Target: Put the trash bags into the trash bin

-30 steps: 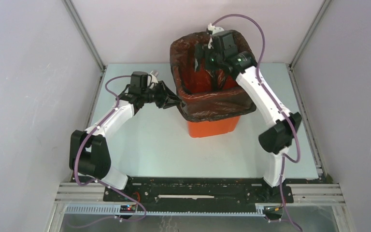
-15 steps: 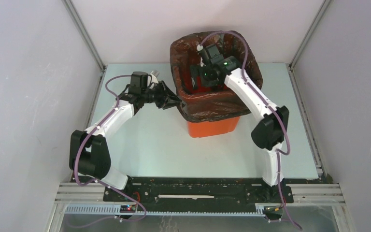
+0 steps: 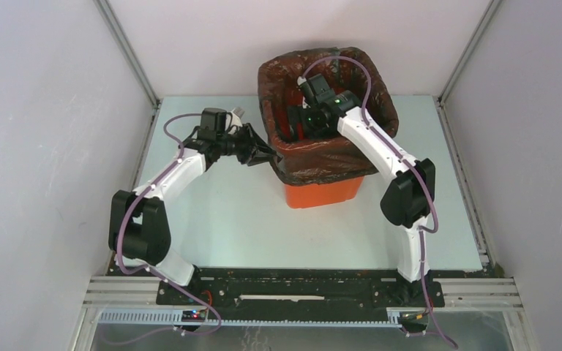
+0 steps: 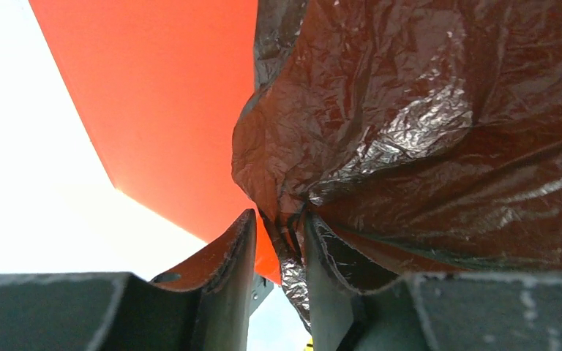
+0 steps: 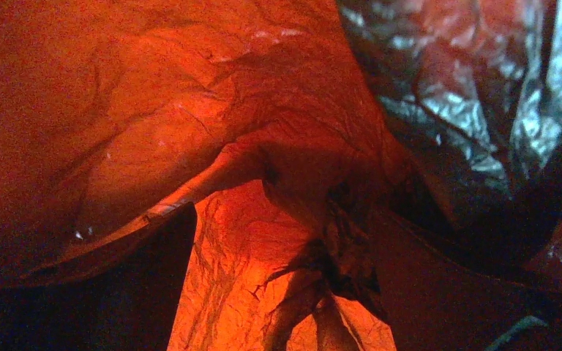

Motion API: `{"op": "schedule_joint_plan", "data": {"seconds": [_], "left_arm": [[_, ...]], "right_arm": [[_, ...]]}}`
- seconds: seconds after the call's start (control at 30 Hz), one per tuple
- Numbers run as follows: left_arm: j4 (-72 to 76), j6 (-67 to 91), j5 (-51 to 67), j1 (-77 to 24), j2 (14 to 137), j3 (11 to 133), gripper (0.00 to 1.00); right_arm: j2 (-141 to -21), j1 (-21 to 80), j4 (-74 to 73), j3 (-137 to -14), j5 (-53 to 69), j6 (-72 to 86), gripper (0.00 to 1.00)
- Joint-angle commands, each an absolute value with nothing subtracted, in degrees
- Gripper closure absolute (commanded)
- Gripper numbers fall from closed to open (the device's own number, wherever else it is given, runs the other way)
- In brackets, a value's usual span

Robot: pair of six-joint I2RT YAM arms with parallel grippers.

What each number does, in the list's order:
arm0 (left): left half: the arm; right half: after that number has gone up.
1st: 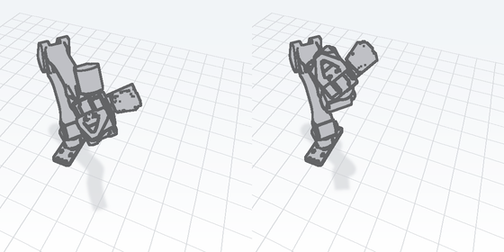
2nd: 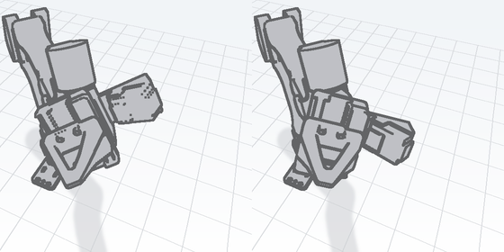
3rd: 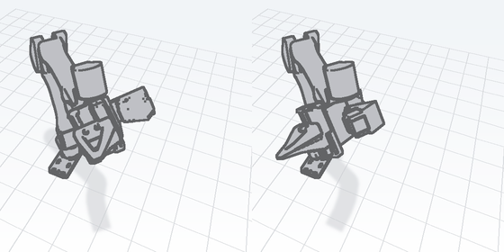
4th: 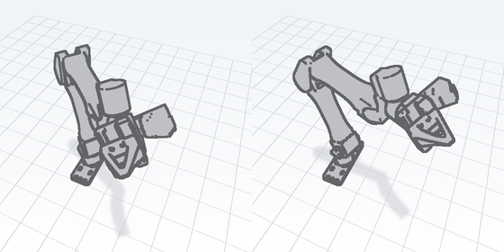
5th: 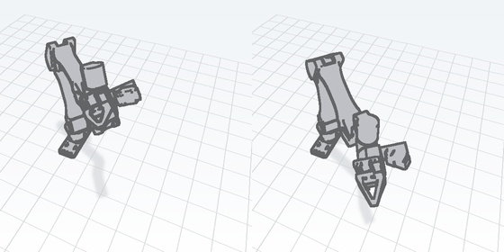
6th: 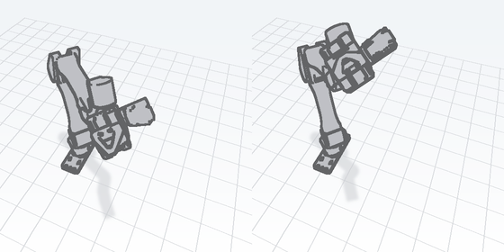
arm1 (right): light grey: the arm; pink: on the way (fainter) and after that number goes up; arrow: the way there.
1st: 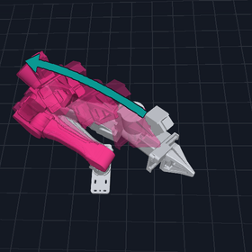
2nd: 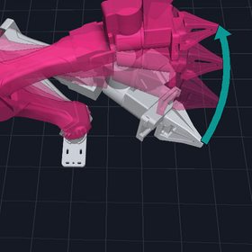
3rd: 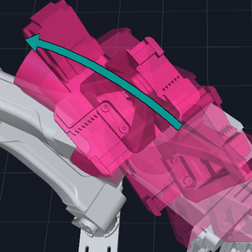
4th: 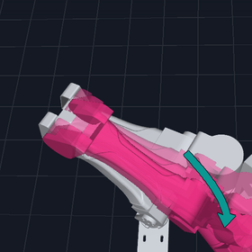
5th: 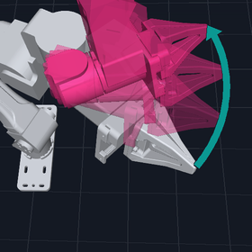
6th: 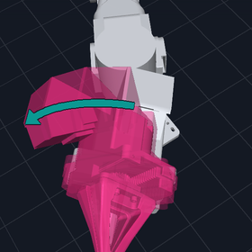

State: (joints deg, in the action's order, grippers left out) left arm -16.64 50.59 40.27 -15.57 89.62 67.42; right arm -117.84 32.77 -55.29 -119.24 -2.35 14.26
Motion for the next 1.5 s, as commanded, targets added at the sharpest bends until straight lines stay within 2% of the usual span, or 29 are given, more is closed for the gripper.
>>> {"op": "schedule_joint_plan", "data": {"seconds": [0.0,0.13,0.3,0.5,0.73,0.8,0.97,1.13,1.47], "left_arm": [[-15.4,48.8,42.9,-16.2,90.2,70.9,0.65],[-18.0,46.7,41.7,-16.2,89.1,72.1,0.63],[-21.7,43.0,38.6,-16.2,86.4,74.3,0.48],[-23.4,41.4,36.1,-16.2,83.0,74.6,0.38],[-25.2,41.0,31.3,-15.2,76.3,71.6,0.33],[-24.5,42.5,27.9,-14.1,71.9,68.6,0.27],[-23.1,46.8,24.6,-12.3,64.1,64.1,0.22],[-19.0,56.3,26.9,-13.6,61.4,56.4,0.22],[-6.8,65.8,27.4,-16.1,70.1,50.5,0.25]], "right_arm": [[-123.4,33.0,-56.4,-121.2,-1.9,15.9,0.05],[-122.0,33.1,-61.2,-129.3,-1.6,15.5,0.04],[-116.7,32.8,-66.5,-138.4,-1.7,15.8,0.04],[-105.6,32.6,-64.6,-135.8,-1.8,16.6,0.02],[-98.4,31.0,-66.3,-136.9,-1.8,16.8,0.02],[-96.0,31.0,-66.9,-137.1,-0.7,17.8,0.02],[-85.0,31.4,-65.1,-129.5,6.7,20.5,0.02],[-70.4,31.3,-57.7,-113.4,14.0,24.5,0.00],[-49.2,31.1,-57.7,-98.5,14.5,30.6,0.00]]}}
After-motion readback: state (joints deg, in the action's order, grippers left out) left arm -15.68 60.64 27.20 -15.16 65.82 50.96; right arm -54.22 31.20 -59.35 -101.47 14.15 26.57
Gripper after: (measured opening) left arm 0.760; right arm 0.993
